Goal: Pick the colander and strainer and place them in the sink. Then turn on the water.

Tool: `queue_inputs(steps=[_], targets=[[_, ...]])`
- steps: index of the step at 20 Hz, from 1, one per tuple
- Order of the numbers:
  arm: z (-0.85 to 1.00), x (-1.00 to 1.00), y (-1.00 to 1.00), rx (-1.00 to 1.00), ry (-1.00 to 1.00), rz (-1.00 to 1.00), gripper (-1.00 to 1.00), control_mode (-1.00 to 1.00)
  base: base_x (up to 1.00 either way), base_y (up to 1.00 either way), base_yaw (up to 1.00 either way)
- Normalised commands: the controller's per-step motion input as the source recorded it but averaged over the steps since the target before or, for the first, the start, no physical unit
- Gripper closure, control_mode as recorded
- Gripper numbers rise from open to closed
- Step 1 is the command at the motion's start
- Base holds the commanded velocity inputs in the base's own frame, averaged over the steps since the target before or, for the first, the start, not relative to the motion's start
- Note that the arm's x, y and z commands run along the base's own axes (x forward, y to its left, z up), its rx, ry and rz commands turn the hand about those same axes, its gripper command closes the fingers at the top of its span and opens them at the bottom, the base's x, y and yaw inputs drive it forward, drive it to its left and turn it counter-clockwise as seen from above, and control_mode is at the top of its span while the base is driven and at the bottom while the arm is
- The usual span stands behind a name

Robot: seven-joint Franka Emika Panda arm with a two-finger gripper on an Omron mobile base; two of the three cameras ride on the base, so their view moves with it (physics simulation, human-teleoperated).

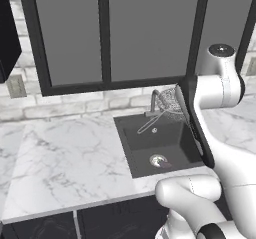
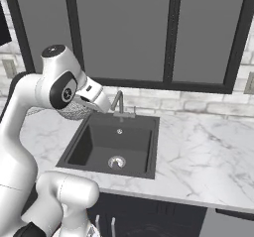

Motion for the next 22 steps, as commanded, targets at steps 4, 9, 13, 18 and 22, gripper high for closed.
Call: queue_inputs(steps=[4,9,13,18,22], targets=[[0.00,0.00,0.00,0.00,0.00,0.00,1.00,1.00,0.89,0.04,0.26],[0.00,0.00,0.00,0.00,0.00,0.00,1.00,1.00,0.76,-0.09,0.27],[0.00,0.00,0.00,0.00,0.00,0.00,1.00,1.00,0.72,0.00,0.27],[0.00,0.00,0.00,0.00,0.00,0.00,1.00,1.00,0.64,-0.01,0.26],[0.00,0.00,0.00,0.00,0.00,0.00,1.00,1.00,0.52,-0.04,0.11]])
